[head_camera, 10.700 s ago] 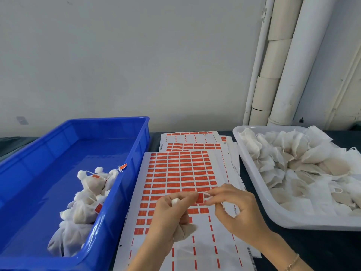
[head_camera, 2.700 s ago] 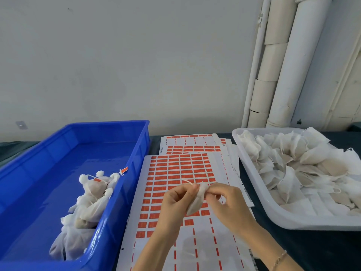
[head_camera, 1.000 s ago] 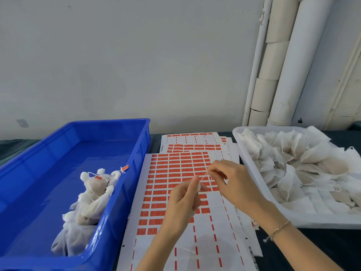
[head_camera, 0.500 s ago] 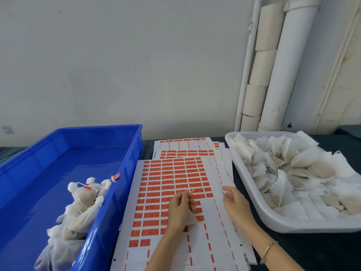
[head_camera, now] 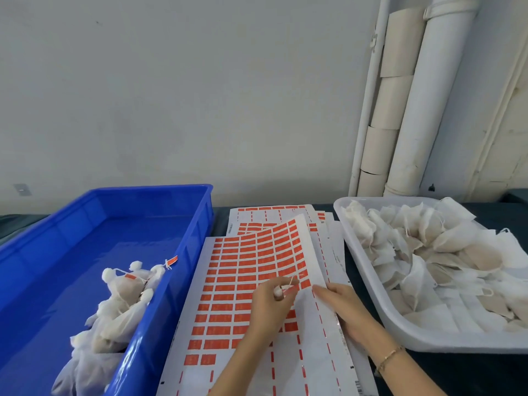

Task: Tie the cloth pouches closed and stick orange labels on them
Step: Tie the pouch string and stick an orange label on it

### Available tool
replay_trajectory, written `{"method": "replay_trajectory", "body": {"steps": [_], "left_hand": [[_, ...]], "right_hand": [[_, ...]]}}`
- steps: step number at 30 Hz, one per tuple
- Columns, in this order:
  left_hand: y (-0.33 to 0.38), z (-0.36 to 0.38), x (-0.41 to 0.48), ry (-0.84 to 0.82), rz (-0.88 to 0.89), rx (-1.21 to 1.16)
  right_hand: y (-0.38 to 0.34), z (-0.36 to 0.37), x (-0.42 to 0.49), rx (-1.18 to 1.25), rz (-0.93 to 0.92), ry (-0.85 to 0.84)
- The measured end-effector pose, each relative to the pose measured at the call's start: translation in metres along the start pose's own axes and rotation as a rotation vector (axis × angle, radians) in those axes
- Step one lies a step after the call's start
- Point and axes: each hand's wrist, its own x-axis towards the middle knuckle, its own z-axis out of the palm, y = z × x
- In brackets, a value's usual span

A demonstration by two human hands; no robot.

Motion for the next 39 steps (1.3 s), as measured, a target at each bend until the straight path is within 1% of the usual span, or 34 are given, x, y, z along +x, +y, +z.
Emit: {"method": "replay_trajectory", "body": {"steps": [3,6,11,21,25,29,35,39], "left_hand": [[0.001,0.005,0.009,-0.082,0.061,0.086],[0.001,0.010,0.015,-0.138,0.066,0.125],[-0.010,0.016,0.015,-0.214,0.066,0.071],[-0.019,0.020,0.014,-0.185,0.137,0.194],[-0.021,0.017,0.013,-0.160,0.241,0.363],[-0.024,0.017,0.012,-0.133,0.314,0.412],[-0.029,0.018,0.008,-0.122,0.373,0.411],[-0.029,0.017,0.006,-0.116,0.337,0.274]], "right_hand": [[0.006,-0.008,-0.001,0.142,-0.001,-0.066],[0.011,-0.012,0.000,0.227,-0.006,-0.088],[0.014,-0.016,0.002,0.268,-0.017,-0.143],[0.017,-0.016,0.002,0.215,-0.021,-0.137],[0.019,-0.014,0.001,0.139,-0.035,-0.101],[0.020,-0.012,0.001,0.104,-0.055,-0.087],[0.021,-0.010,0.002,0.105,-0.045,-0.076],[0.023,-0.009,0.002,0.132,-0.035,-0.062]]}}
